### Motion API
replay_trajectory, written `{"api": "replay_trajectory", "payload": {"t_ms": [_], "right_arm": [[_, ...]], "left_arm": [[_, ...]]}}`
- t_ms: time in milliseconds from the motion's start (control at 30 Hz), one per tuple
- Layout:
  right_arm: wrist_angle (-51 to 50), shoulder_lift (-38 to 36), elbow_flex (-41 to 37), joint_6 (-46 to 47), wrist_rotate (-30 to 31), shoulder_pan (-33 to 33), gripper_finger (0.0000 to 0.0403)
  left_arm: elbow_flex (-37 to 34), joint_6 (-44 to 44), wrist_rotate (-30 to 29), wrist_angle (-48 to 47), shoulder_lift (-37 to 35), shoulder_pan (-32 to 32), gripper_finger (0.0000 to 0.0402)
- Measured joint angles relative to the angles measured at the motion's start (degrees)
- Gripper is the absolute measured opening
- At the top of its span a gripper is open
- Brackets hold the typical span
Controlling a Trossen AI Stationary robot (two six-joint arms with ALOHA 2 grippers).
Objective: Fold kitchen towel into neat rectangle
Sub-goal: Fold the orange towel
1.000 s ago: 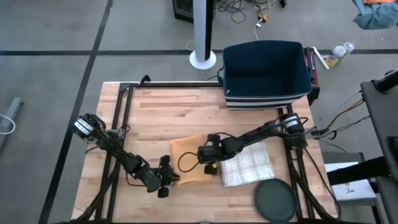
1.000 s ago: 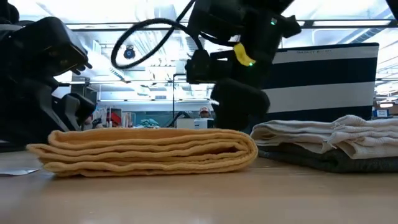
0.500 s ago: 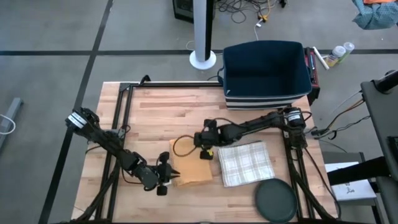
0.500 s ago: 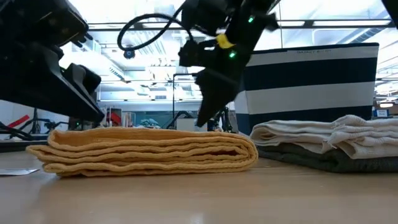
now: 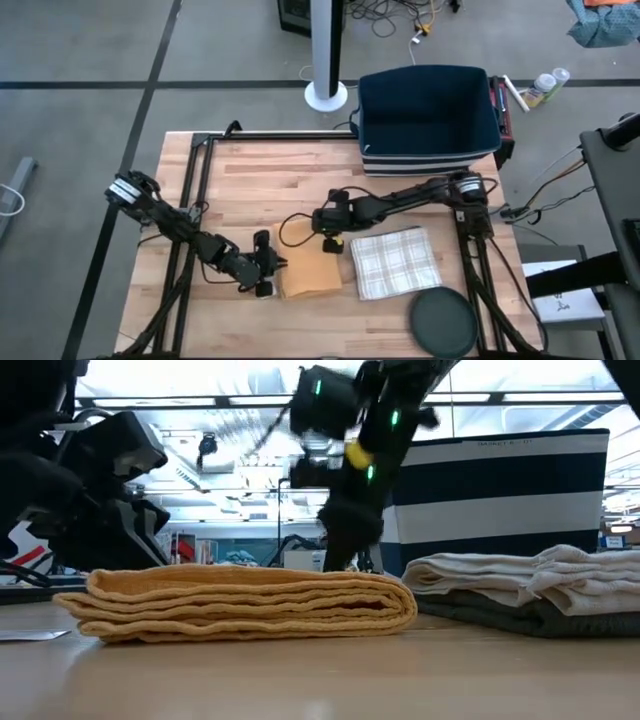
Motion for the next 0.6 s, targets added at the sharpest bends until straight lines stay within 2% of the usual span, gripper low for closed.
{"api": "replay_trajectory", "payload": {"t_ms": [133,333,600], "right_arm": [[-1.0,-3.3,-0.32,-0.91,0.24,3.76,0.0018],[-1.24,-4.41,-1.29,6.02,1.39,11.03,0.0018],[1.84,1.41,-1.9,14.55,1.43,18.28,0.0018]], "left_arm": [[1.08,-0.29,-0.01,0.0,-0.18,0.0,0.0038],[3.89,2.26,-0.25,0.1,-0.45,0.44,0.0038],[5.39,2.47,-0.3,-0.05,-0.53,0.68,0.0038]]}}
